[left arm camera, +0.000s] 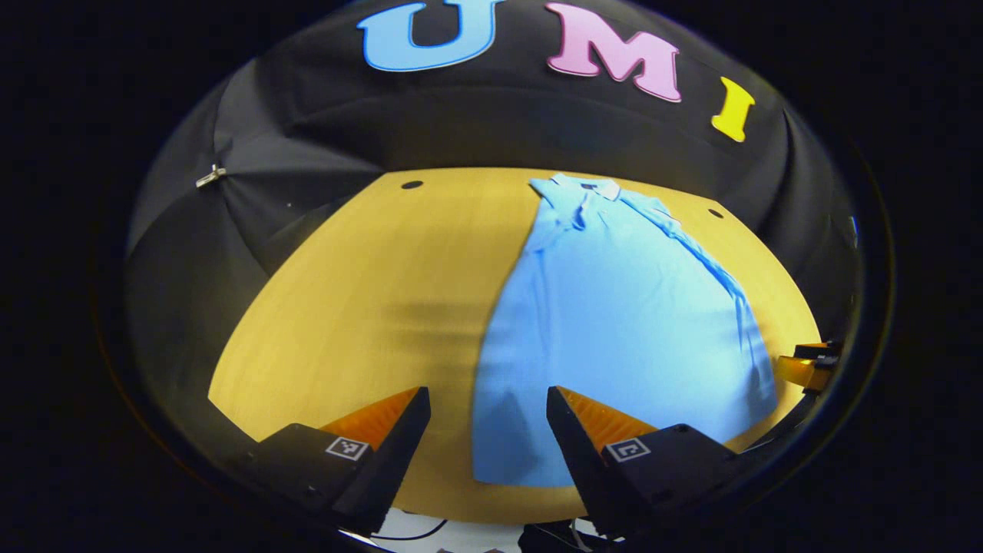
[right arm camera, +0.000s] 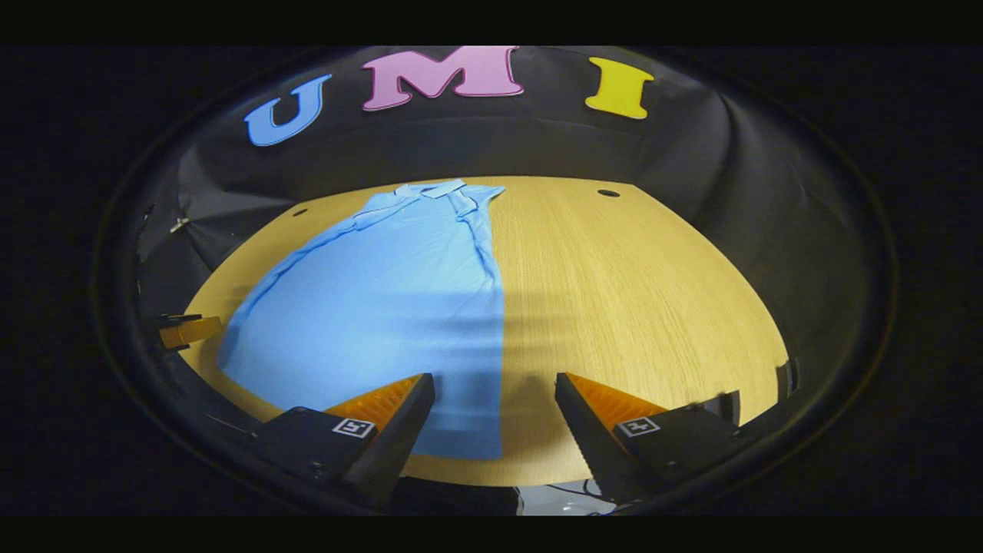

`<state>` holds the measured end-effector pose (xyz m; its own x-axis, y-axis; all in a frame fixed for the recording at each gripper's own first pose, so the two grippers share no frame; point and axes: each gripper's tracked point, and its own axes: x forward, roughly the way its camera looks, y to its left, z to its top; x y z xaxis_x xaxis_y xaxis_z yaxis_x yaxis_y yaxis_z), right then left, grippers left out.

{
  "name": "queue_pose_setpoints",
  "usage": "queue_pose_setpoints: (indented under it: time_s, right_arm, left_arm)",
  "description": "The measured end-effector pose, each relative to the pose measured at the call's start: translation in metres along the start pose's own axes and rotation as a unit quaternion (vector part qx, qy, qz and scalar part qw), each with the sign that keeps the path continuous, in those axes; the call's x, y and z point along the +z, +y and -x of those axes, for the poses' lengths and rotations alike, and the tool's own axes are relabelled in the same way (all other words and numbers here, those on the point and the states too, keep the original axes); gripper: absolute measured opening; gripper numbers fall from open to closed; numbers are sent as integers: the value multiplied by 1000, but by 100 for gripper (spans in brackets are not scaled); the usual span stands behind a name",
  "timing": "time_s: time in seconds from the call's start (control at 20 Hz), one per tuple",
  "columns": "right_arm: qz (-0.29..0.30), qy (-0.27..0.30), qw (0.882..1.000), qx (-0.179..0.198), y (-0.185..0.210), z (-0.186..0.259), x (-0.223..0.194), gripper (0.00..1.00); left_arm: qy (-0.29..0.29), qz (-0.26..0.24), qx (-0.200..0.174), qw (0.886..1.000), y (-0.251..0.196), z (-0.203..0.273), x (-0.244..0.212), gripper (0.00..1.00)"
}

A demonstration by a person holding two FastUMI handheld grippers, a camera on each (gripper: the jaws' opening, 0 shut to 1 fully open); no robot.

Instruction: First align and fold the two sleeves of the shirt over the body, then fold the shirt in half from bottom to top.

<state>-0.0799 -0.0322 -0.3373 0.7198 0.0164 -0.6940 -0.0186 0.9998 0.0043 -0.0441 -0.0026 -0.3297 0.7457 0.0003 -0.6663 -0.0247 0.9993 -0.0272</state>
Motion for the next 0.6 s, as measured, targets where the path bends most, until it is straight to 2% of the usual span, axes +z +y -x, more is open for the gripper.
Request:
queue_pose_setpoints:
  time_s: [0.15, 0.25, 0.3, 0.35, 0.4, 0.45, 0.5, 0.55, 0.6]
  right_arm:
    - [-8, 7, 1000, -16, 2, -7, -9, 98]
    - [-30, 15, 999, -3, 14, -15, -16, 98]
    - [-29, 25, 999, -6, 17, -19, -23, 98]
    - [-14, 7, 1000, -14, 16, -21, -15, 98]
    - [-5, 15, 1000, -10, 23, -23, -23, 94]
    - [-3, 3, 1000, -9, 27, -20, -20, 98]
    - [-6, 10, 1000, -7, 29, -22, -20, 96]
    - [-7, 3, 1000, -6, 32, -24, -15, 87]
    - [-3, 5, 1000, -2, 37, -24, -16, 82]
  left_arm:
    - [6, -10, 25, 1000, 4, -10, -8, 98]
    - [25, -3, 22, 999, 5, -19, -16, 99]
    - [35, 3, 21, 999, 5, -22, -21, 98]
    - [44, 8, 16, 999, 4, -27, -26, 99]
    - [45, 13, 13, 999, 1, -29, -25, 99]
    - [42, 12, 8, 999, -1, -27, -25, 100]
    - [42, 4, 7, 999, -4, -27, -25, 98]
    - [41, -1, -8, 999, -13, -30, -24, 97]
    - [37, -15, -11, 999, -18, -29, -22, 86]
